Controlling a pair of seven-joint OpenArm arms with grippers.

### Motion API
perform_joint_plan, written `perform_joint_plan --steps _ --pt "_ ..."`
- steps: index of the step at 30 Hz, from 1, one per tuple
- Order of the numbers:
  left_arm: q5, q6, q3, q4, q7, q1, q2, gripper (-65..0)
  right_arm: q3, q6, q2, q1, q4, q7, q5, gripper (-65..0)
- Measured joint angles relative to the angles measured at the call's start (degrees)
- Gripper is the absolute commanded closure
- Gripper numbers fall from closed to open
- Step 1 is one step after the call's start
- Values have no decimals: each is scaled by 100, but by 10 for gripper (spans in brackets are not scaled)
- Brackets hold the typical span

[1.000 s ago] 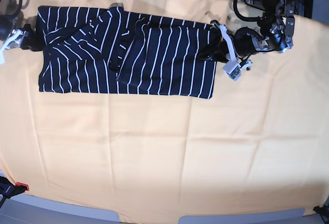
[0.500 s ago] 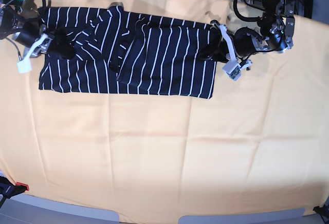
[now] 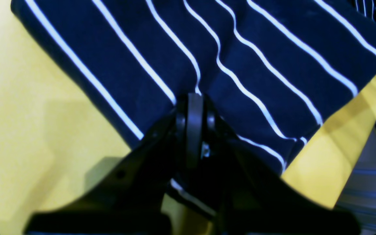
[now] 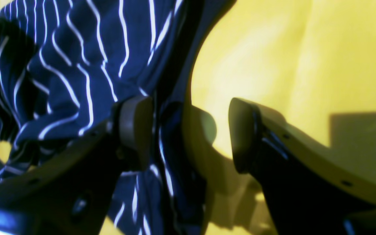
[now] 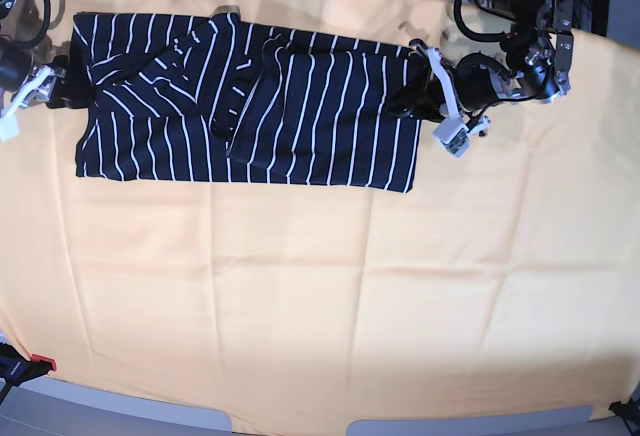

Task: Fold the T-shirt properly
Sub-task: 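Lift the strip end with the right gripper and fold it toward the left gripper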

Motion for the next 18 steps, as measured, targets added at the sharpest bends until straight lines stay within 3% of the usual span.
perform_joint_plan --steps 9,18 --pt "0 0 0 0 35 0 -2 0 20 35 -249 44 -680 581 428 -392" --pt "-7 0 0 0 35 0 -2 0 -940 90 -199 116 -863 599 1110 -392"
